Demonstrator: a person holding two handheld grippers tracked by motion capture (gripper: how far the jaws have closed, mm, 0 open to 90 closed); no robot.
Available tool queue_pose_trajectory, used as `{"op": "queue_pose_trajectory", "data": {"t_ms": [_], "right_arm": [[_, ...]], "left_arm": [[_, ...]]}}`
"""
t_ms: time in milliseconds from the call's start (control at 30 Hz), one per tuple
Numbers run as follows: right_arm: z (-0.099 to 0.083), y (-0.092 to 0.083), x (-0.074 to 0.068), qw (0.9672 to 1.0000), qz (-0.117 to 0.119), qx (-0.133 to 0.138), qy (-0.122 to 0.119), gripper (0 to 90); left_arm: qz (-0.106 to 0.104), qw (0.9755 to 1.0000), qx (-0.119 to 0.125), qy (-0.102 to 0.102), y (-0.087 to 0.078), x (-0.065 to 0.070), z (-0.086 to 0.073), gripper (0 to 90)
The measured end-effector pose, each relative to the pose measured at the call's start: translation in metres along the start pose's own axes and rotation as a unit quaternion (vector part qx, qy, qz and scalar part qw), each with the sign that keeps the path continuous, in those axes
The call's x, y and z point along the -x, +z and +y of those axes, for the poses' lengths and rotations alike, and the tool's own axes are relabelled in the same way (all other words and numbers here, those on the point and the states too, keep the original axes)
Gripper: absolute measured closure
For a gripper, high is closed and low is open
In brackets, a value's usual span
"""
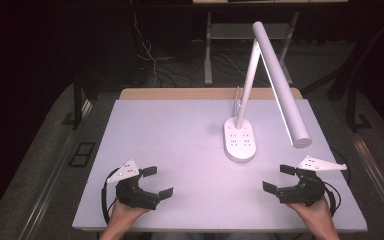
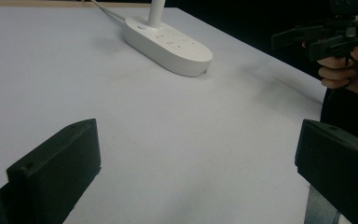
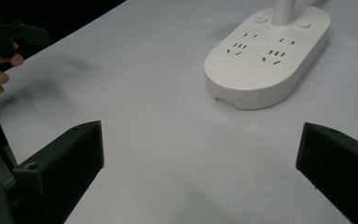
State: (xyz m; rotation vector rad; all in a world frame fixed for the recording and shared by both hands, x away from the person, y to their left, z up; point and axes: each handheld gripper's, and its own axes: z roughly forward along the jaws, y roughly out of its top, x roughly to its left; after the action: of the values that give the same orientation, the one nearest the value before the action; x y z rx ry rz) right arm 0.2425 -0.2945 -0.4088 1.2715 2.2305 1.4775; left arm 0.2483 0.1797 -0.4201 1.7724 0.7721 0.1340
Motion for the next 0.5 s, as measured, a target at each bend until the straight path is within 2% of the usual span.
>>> {"op": "queue_pose_trajectory", "data": {"t_ms": [500], "right_arm": [[0.001, 0.001, -0.0052, 0.9998, 0.015, -0.014, 0.001, 0.8]], "left_arm": [[0.0, 1.0, -0.004, 0.002, 0.0011, -0.0008, -0.0002, 0.0]]}}
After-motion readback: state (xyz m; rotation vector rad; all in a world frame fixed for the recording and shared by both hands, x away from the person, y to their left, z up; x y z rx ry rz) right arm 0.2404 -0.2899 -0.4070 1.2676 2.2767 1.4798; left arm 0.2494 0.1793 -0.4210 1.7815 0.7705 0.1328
